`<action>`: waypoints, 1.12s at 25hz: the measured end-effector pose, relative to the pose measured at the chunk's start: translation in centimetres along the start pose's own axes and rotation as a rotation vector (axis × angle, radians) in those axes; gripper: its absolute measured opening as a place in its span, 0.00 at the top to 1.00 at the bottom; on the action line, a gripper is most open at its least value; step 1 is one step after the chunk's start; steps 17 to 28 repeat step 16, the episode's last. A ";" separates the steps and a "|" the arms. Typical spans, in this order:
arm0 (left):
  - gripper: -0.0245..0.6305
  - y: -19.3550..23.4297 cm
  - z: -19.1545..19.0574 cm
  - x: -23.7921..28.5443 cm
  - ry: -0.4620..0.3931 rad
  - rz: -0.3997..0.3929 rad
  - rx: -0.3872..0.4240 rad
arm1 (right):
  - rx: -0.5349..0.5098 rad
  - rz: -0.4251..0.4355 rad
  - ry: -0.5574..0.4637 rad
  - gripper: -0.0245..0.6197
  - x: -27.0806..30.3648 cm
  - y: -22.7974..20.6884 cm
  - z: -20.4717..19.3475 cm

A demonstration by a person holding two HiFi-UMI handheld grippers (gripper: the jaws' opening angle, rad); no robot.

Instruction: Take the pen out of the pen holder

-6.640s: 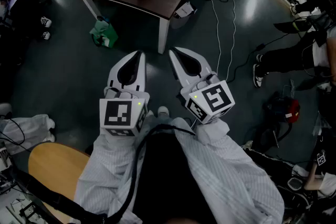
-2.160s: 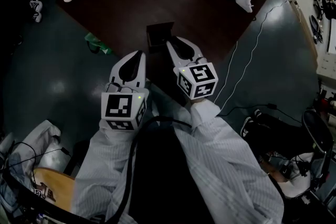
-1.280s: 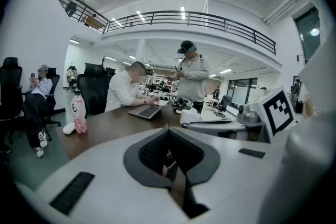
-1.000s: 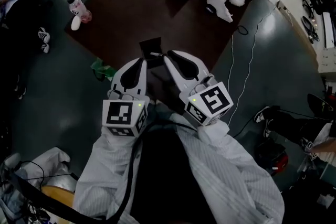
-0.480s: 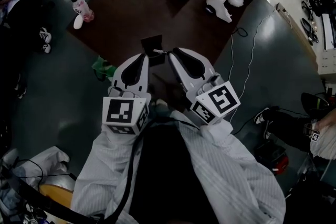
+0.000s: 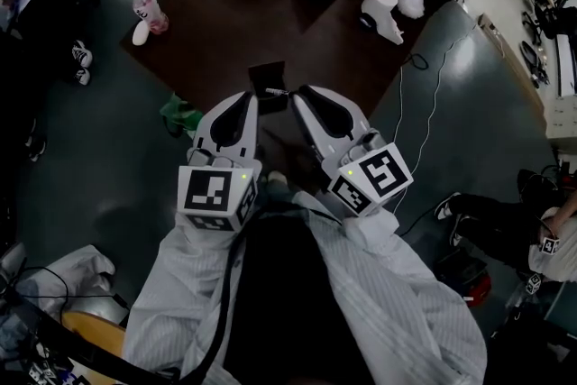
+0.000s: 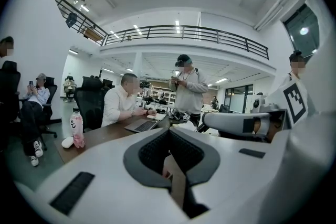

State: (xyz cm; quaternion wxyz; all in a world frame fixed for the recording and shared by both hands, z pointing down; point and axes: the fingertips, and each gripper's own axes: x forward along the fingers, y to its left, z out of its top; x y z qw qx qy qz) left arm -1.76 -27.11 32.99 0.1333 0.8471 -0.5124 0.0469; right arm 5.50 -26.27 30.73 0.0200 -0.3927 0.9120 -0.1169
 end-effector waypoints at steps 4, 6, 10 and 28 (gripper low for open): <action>0.96 0.0 -0.1 0.0 -0.003 0.003 -0.005 | 0.000 0.002 0.006 0.89 -0.1 0.0 -0.1; 0.96 -0.1 -0.1 0.0 -0.004 0.002 -0.006 | 0.002 0.001 0.005 0.89 -0.3 -0.1 0.0; 0.96 -0.2 0.1 -0.1 -0.008 0.002 -0.004 | 0.006 0.003 0.001 0.89 -0.4 0.0 0.1; 0.96 -0.4 0.1 0.1 -0.008 0.001 -0.007 | 0.006 0.006 0.002 0.89 -0.3 -0.3 0.1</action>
